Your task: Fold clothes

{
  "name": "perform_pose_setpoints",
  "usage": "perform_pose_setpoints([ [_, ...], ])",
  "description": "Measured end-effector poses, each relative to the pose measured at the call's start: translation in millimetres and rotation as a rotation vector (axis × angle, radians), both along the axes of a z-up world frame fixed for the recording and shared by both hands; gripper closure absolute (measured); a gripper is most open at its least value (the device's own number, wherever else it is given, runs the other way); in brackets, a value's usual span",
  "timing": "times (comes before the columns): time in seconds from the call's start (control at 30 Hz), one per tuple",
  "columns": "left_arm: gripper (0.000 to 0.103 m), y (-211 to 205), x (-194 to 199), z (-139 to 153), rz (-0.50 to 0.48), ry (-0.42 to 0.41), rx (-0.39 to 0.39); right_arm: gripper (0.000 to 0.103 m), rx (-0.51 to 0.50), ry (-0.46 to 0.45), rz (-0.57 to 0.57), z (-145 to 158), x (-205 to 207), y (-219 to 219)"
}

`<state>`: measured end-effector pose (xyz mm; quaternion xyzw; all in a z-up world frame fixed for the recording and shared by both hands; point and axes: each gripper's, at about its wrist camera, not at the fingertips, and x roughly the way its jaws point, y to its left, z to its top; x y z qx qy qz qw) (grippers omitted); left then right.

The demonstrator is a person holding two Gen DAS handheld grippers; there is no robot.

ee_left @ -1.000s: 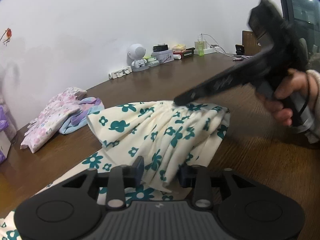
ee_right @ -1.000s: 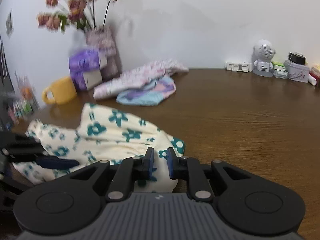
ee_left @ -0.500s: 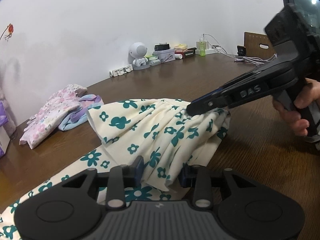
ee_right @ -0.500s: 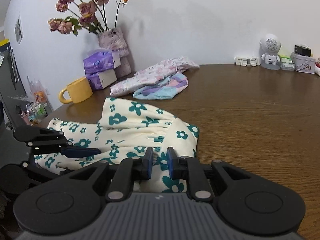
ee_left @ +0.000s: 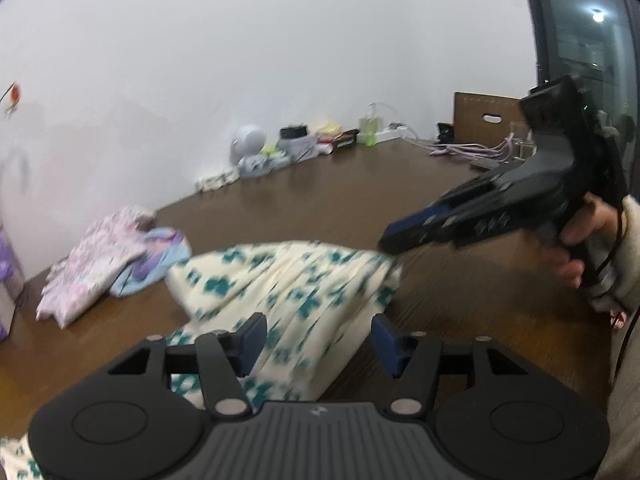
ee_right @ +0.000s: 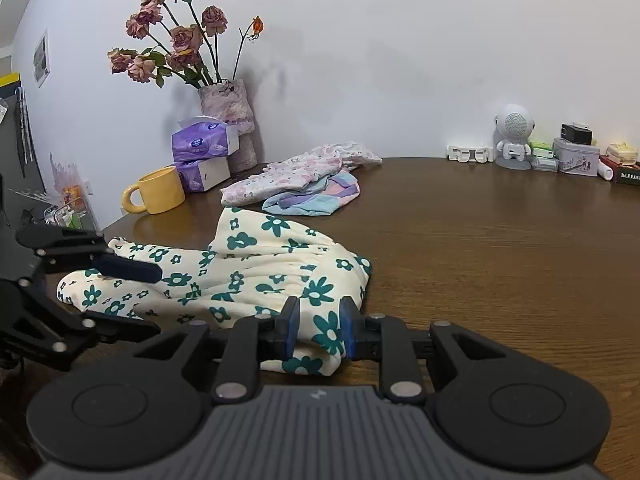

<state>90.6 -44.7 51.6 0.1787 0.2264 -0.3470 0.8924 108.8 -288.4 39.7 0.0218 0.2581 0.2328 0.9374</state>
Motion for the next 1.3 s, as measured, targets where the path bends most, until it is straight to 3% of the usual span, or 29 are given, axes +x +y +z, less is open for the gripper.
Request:
perform_pose_setpoints([
  [0.03, 0.048, -5, -1, 2, -0.005, -0.008, 0.003, 0.082, -0.006, -0.004, 0.008, -1, 0, 3],
  [0.1, 0.067, -16, 1, 2, -0.006, -0.019, 0.032, 0.082, -0.020, -0.014, 0.023, -3, -1, 10],
  [0.13, 0.092, -20, 4, -2, -0.004, -0.010, 0.061, 0.082, -0.029, -0.018, 0.030, -4, -1, 13],
  [0.17, 0.101, -24, 7, -5, -0.002, -0.001, 0.089, 0.081, -0.038, -0.021, 0.034, -5, -1, 15],
  [0.5, 0.100, -20, 2, -14, -0.017, -0.020, 0.129, 0.082, -0.113, -0.019, 0.043, -16, -1, 30],
  [0.6, 0.088, -19, 0, -16, -0.021, -0.029, 0.137, 0.082, -0.114, -0.015, 0.037, -17, -1, 30],
  [0.67, 0.063, -18, -1, -17, -0.025, -0.034, 0.143, 0.081, -0.102, -0.019, 0.033, -17, -2, 29],
  [0.73, 0.057, -18, -2, -18, -0.028, -0.040, 0.148, 0.081, -0.092, -0.028, 0.032, -16, -4, 29],
  [0.8, 0.058, -18, -3, -18, -0.026, -0.052, 0.165, 0.081, -0.089, -0.037, 0.033, -15, -4, 29],
  [0.83, 0.067, -18, -3, -19, -0.023, -0.061, 0.179, 0.081, -0.089, -0.037, 0.032, -15, -3, 30],
  [0.87, 0.093, -19, -2, -19, -0.020, -0.070, 0.192, 0.081, -0.090, -0.036, 0.032, -15, -2, 30],
  [0.9, 0.100, -20, -2, -19, -0.017, -0.079, 0.206, 0.081, -0.090, -0.033, 0.032, -16, -2, 30],
  [1.17, 0.099, -22, 0, -27, -0.015, -0.135, 0.320, 0.081, -0.102, -0.017, 0.038, -20, 0, 35],
  [1.3, 0.098, -20, 0, -38, -0.013, -0.140, 0.338, 0.081, -0.118, -0.004, 0.039, -24, -1, 38],
])
